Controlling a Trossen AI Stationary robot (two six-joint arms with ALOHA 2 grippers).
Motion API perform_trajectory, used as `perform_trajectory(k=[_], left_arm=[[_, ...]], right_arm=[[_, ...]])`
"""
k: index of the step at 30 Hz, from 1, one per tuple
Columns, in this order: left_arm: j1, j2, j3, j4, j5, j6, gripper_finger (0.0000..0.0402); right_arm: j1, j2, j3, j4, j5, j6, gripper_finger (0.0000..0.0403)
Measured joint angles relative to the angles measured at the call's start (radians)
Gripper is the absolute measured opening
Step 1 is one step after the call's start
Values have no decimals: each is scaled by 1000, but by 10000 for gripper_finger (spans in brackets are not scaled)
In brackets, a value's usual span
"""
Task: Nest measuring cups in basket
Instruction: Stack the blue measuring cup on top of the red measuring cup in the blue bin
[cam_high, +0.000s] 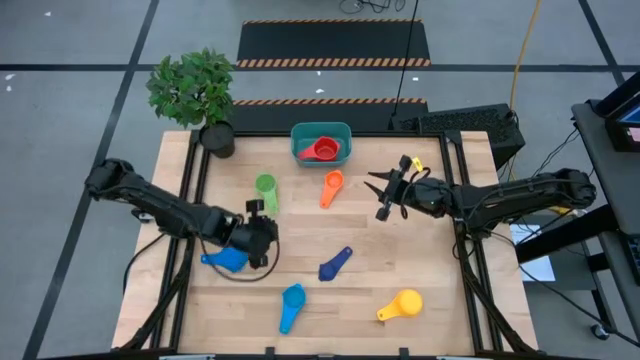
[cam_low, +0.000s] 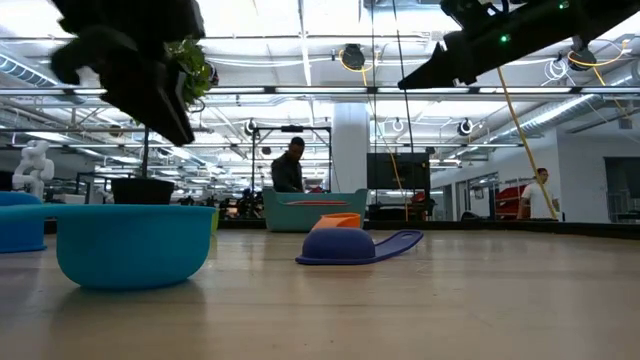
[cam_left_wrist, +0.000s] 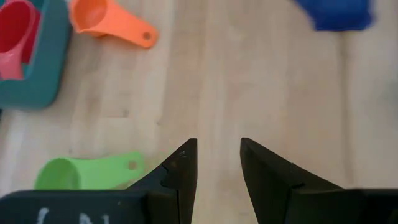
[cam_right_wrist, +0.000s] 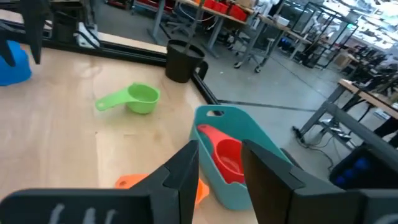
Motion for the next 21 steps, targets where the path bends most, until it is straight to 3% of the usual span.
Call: perform_trajectory(k=[9,21], left_arm=[[-183,0,0,-30,-23,-177,124],[-352,0,0,-265,-22,-547,124]], right_arm=[[58,0,0,-41,1,56,114],[127,0,0,-46,2,73,114]])
